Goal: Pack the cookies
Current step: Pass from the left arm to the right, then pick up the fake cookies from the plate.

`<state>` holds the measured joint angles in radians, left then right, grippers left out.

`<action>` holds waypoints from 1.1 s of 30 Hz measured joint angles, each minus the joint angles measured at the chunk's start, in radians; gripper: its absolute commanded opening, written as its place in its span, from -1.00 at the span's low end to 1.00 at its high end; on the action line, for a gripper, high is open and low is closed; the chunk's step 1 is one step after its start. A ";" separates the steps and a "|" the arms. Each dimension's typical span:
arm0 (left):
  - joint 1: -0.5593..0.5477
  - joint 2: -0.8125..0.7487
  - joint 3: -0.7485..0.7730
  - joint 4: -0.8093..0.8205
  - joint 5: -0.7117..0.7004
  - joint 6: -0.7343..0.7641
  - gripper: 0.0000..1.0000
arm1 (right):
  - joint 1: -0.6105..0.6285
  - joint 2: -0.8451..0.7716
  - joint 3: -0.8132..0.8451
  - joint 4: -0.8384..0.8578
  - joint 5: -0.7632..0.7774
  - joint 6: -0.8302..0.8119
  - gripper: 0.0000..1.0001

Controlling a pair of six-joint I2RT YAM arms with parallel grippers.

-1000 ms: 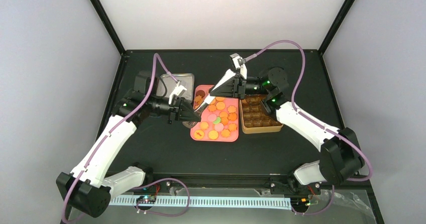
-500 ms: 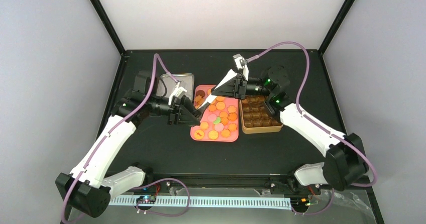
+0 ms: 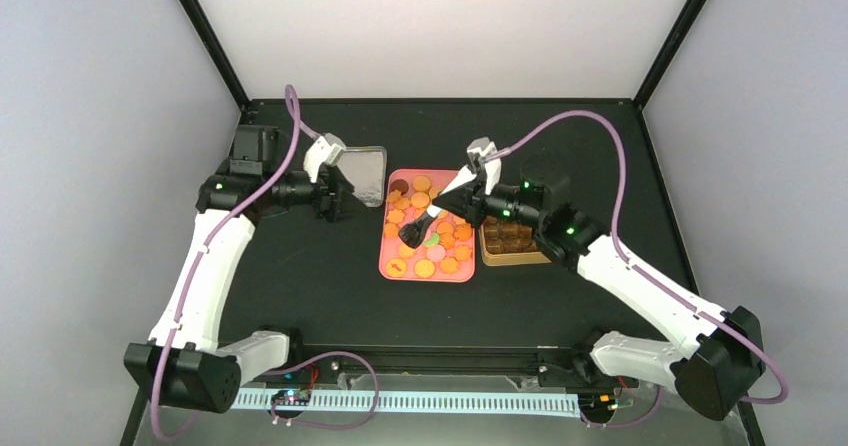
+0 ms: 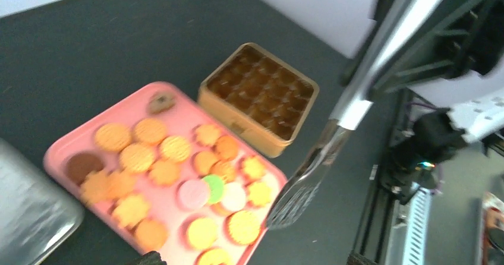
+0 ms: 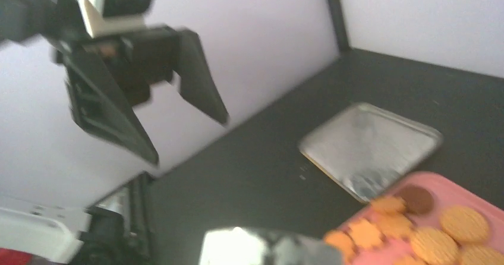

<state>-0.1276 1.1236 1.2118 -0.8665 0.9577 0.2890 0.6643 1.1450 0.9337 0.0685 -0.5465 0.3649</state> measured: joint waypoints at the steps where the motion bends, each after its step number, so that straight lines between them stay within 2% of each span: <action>1: 0.030 0.011 0.004 -0.019 -0.021 0.016 0.67 | 0.015 -0.007 -0.021 -0.019 0.053 -0.026 -0.63; 7: 0.173 0.073 0.006 -0.101 -0.172 0.119 0.72 | 0.116 -0.053 -0.136 -0.076 0.314 -0.120 -0.63; 14: 0.212 0.080 -0.062 -0.102 -0.303 0.181 0.72 | 0.275 -0.105 -0.262 -0.045 0.623 -0.162 -0.63; 24: 0.212 0.039 -0.140 -0.063 -0.334 0.200 0.72 | 0.491 -0.137 -0.383 0.043 0.995 -0.158 -0.65; 33: 0.212 0.039 -0.174 -0.037 -0.335 0.201 0.72 | 0.523 -0.070 -0.382 0.150 1.180 -0.192 -0.64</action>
<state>0.0841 1.1629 1.0382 -0.9031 0.6231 0.4904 1.1870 1.0748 0.5518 0.2184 0.6334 0.1726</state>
